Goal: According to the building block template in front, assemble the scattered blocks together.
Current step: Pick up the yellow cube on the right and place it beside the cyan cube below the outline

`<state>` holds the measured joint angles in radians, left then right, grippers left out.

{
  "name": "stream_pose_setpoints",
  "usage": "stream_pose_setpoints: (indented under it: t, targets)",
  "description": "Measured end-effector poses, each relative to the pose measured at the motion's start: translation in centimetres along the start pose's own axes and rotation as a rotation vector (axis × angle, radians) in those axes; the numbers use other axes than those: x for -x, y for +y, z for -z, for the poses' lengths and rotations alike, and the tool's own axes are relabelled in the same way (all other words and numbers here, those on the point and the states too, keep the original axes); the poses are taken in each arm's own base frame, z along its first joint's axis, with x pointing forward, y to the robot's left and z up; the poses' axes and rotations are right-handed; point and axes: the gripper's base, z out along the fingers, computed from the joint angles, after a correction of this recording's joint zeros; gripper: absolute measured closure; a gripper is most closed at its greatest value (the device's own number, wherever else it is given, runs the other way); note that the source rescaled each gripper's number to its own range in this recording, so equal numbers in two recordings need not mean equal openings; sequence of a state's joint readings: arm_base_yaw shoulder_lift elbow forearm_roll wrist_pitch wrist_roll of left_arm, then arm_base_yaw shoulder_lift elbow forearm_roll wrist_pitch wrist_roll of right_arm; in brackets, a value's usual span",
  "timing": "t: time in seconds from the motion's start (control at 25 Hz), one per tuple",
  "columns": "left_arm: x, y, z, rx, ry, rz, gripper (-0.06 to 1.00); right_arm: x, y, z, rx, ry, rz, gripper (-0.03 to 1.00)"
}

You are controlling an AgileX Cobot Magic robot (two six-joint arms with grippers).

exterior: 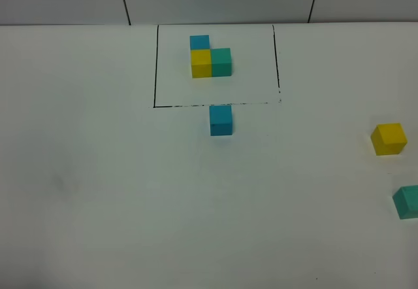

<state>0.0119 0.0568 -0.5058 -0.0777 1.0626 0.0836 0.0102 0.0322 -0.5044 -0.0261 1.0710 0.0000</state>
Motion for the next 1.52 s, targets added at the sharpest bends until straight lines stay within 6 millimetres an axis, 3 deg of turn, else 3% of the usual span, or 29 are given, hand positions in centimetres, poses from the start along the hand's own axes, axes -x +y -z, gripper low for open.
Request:
stream_pose_setpoints:
  t: [1.04,1.24,1.32,1.52]
  targets:
    - [0.0,0.0,0.0,-0.001,0.0,0.0,-0.05,0.0,0.0,0.0,0.001,0.003,-0.006,0.24]
    - [0.0,0.0,0.0,-0.001,0.0,0.0,-0.05,0.6,-0.1,-0.7,-0.007,0.092,-0.026,0.24]
    - [0.0,0.0,0.0,-0.001,-0.001,0.0,-0.05,1.1,-0.2,-1.3,-0.023,0.162,-0.015,0.2]
    - [0.0,0.0,0.0,-0.001,-0.001,0.0,-0.05,2.6,-0.5,-3.9,-0.058,0.334,0.019,0.0]
